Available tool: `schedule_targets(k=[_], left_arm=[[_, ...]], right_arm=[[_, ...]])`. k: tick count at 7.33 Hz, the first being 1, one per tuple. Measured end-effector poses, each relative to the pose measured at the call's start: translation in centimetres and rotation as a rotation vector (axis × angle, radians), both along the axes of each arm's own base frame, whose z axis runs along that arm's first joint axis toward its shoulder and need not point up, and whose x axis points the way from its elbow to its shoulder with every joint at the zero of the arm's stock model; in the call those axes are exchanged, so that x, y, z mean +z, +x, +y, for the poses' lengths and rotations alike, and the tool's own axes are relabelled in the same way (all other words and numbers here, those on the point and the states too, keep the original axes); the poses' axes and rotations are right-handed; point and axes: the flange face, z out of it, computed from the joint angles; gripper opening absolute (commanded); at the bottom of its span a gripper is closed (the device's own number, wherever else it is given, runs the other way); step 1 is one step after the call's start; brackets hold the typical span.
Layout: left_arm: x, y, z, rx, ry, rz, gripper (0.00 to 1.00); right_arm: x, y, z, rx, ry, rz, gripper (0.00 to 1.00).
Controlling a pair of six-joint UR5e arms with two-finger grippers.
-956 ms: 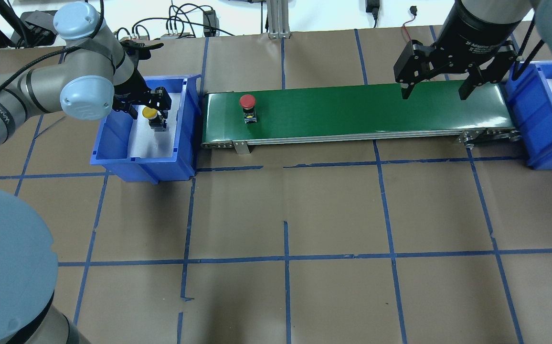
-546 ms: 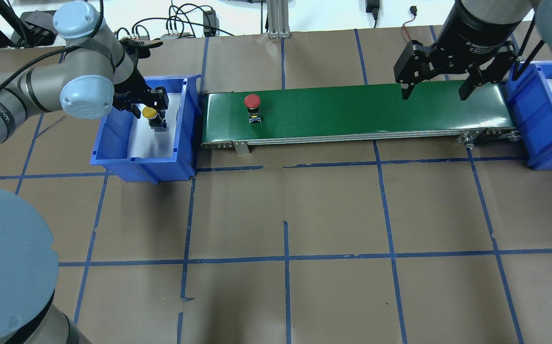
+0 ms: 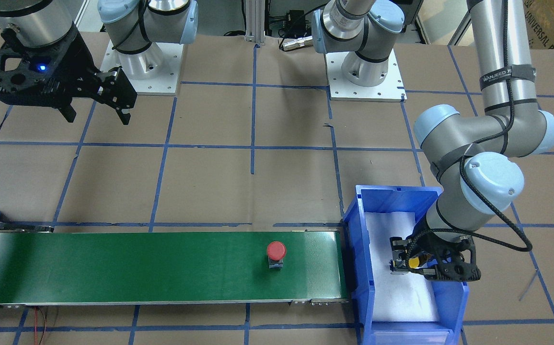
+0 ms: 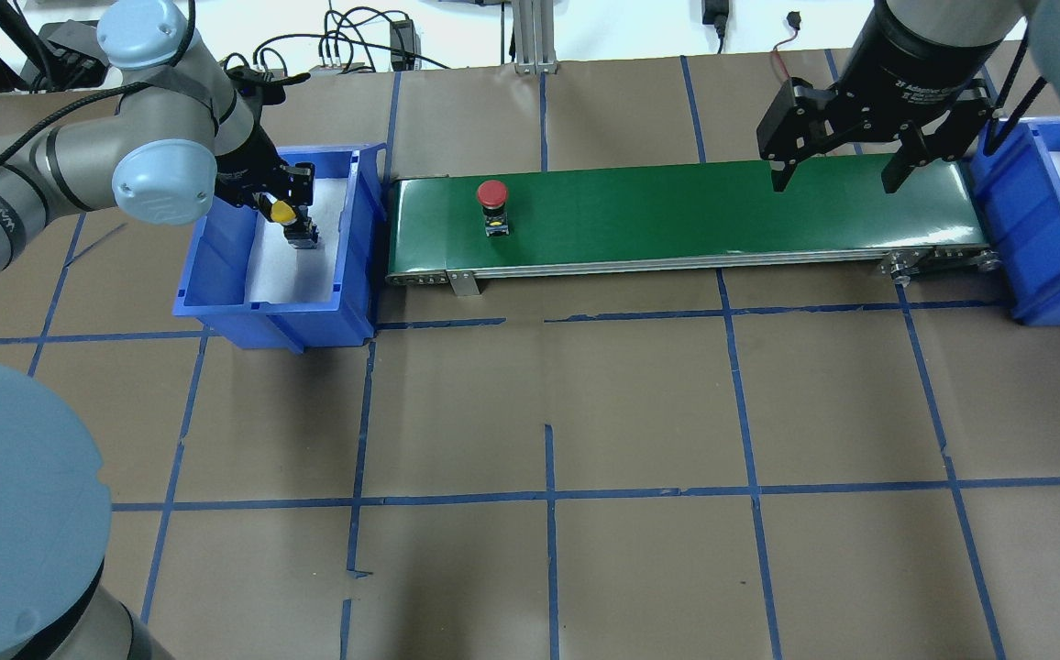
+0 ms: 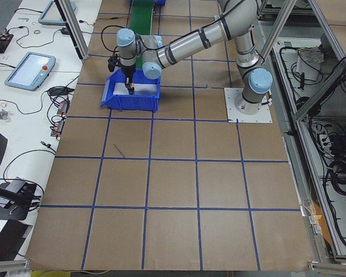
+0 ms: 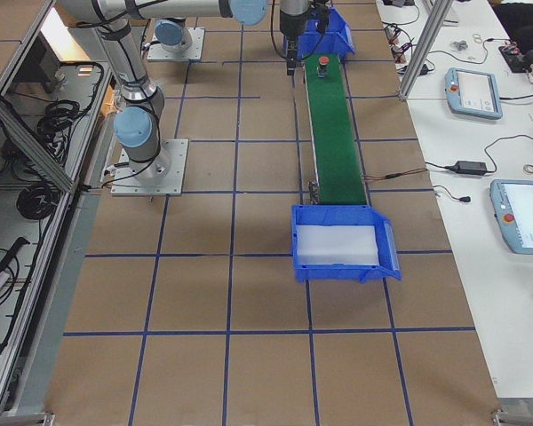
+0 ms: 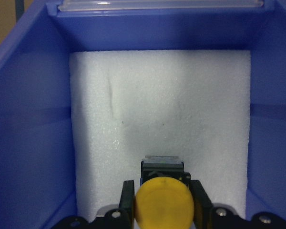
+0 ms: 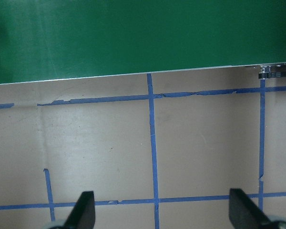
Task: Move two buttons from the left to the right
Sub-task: 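Return the left gripper to the bin and grasp the yellow button, then carry the yellow button onto the conveyor and release it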
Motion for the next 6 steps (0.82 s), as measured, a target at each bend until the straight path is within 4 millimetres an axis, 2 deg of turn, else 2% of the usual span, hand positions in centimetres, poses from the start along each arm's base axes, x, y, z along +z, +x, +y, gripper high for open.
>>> schedule_targets(k=[2,3,4,6], left_arm=[[7.3,-0.2,1.9,-0.006,-0.051,-0.015,0.32],[10.0,-0.4,2.9,-0.002,-0.051,-0.016,0.32],[11.4,-0.5,3.4,0.0,-0.049,-0.015,0.32],[11.7,-1.4,3.7,0.012,-0.042,-0.007,0.29]], right_arm=[[0.1,0.0,0.1,0.0,0.0,0.0,1.0],[0.1,0.0,0.1,-0.001,0.0,0.0,1.0],[0.1,0.0,0.1,-0.001,0.001,0.0,1.0],[0.1,0.0,0.1,-0.002,0.001,0.0,1.0]])
